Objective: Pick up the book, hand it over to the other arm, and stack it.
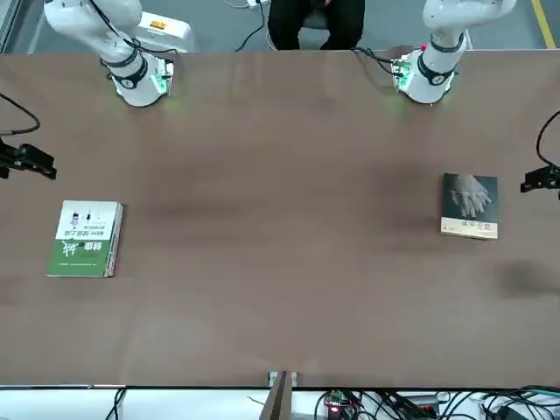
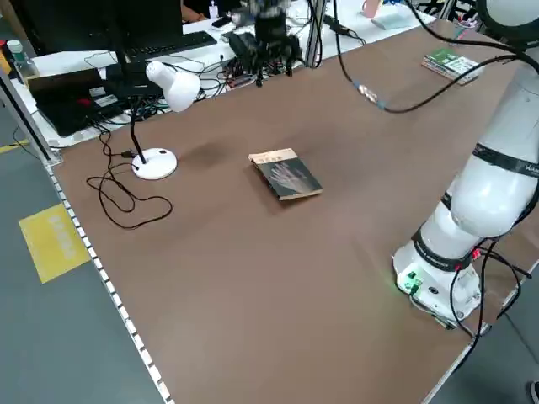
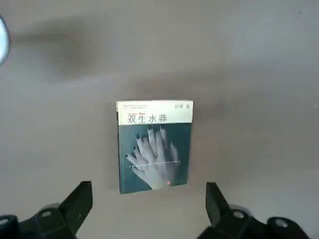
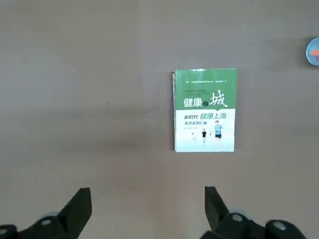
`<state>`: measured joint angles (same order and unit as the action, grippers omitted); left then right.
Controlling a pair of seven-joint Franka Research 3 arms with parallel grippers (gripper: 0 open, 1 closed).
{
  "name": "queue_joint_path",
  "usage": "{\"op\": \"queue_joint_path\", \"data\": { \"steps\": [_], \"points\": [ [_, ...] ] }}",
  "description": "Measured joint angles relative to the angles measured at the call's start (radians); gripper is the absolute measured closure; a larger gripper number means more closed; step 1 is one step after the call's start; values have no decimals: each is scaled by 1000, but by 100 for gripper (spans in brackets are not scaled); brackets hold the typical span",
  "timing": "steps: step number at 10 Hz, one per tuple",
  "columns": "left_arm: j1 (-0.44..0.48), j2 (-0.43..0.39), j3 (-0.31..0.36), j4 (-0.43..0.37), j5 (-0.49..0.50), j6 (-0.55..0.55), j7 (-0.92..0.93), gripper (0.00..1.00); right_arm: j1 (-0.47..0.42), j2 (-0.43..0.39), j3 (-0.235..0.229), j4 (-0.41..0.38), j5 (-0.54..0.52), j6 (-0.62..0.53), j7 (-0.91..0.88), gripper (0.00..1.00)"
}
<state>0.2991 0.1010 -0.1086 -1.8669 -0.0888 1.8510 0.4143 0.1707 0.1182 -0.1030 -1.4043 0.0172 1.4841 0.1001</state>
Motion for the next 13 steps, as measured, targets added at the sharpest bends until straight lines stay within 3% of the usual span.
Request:
{"op": "queue_joint_path", "data": {
  "steps": [5, 10, 13],
  "points": [
    [82, 34, 0, -132, -69, 166, 217, 0, -6, 0, 0, 0, 5, 10, 0, 0],
    [138, 130, 0, -140, -91, 239, 411, 0, -16, 1, 1, -3, 25, 11, 0, 0],
    [172, 198, 0, -140, -167, 254, 509, 0, -17, 1, 2, -3, 26, 13, 0, 0]
  ]
}}
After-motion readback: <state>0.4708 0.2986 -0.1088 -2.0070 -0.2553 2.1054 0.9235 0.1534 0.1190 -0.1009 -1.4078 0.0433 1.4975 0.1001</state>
